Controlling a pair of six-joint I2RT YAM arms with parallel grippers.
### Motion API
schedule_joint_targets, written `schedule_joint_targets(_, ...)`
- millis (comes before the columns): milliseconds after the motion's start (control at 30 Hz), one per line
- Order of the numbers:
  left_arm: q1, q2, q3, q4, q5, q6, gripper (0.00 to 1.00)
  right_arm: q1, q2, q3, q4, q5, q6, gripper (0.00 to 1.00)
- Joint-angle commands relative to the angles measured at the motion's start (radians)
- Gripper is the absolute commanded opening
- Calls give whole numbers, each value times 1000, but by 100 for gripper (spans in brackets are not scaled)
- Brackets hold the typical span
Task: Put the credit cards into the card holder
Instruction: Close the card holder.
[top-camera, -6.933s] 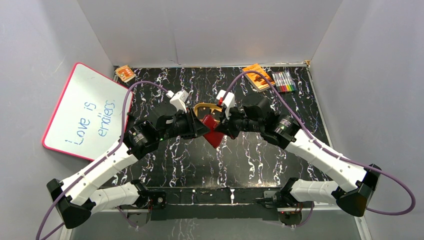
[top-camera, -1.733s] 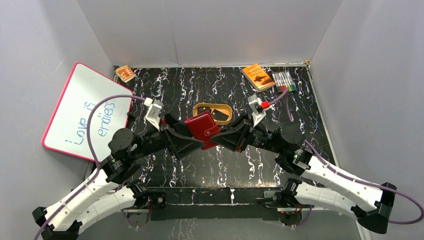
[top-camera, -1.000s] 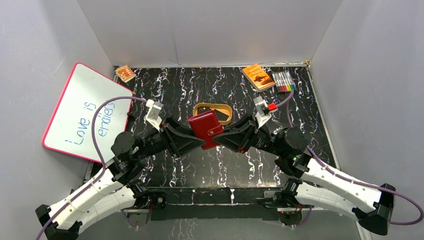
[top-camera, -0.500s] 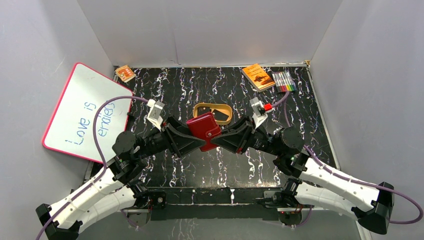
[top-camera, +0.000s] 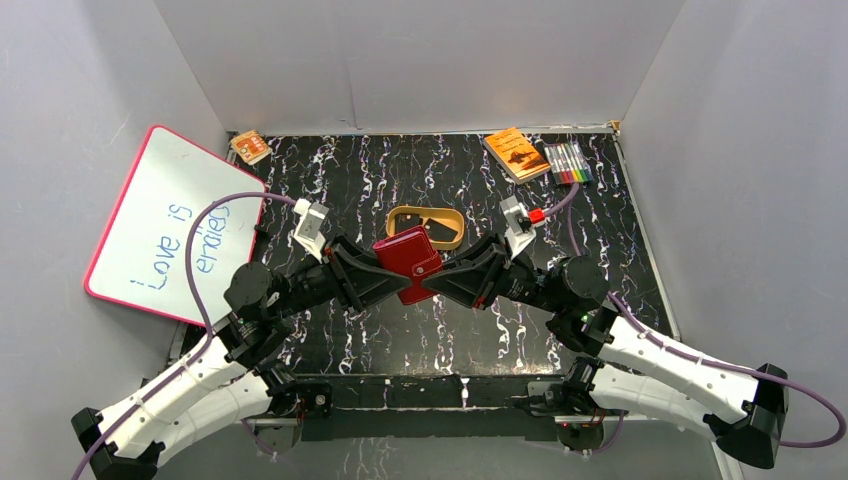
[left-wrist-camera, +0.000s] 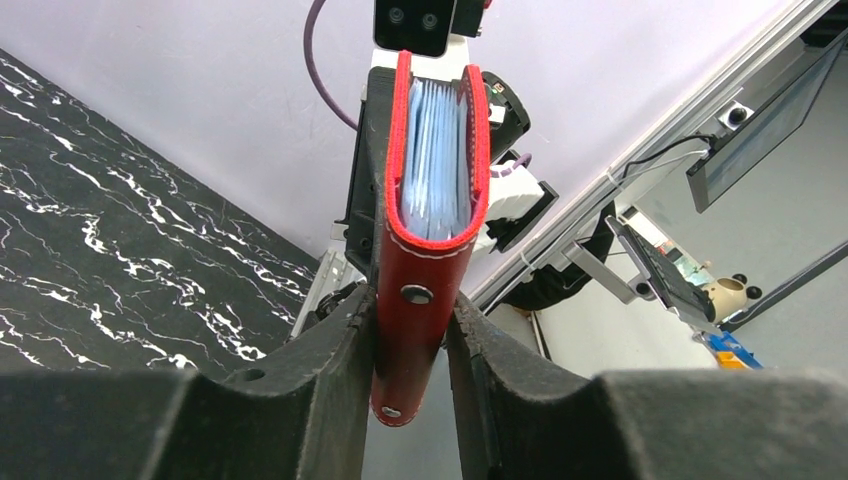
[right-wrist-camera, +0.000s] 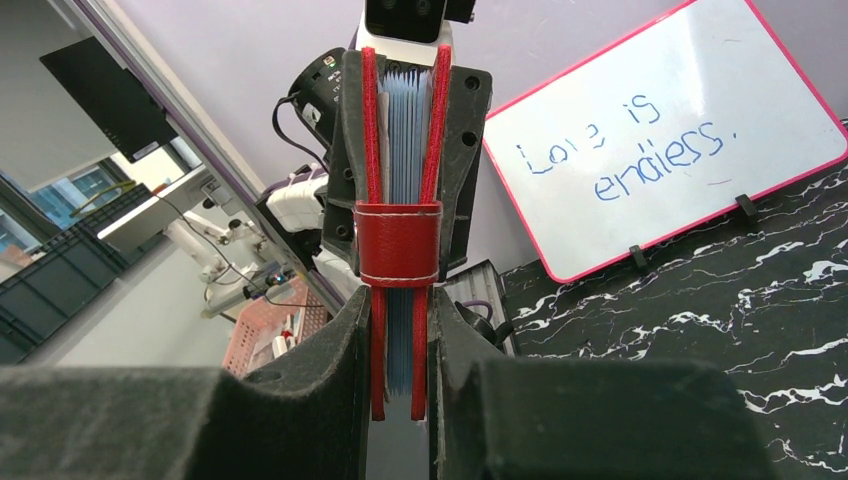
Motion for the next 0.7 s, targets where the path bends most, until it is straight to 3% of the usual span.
schedule_joint_targets(0, -4, -10, 4, 39, 9, 7, 27, 0, -24, 12, 81, 12, -4, 0)
schedule_joint_targets(400, -4, -8, 9, 12, 9, 12, 0, -1, -32, 32, 20, -13, -38, 2)
schedule_joint_targets(667, -4, -15, 24, -83, -48, 31, 0, 0, -33, 82, -93, -75, -67, 53)
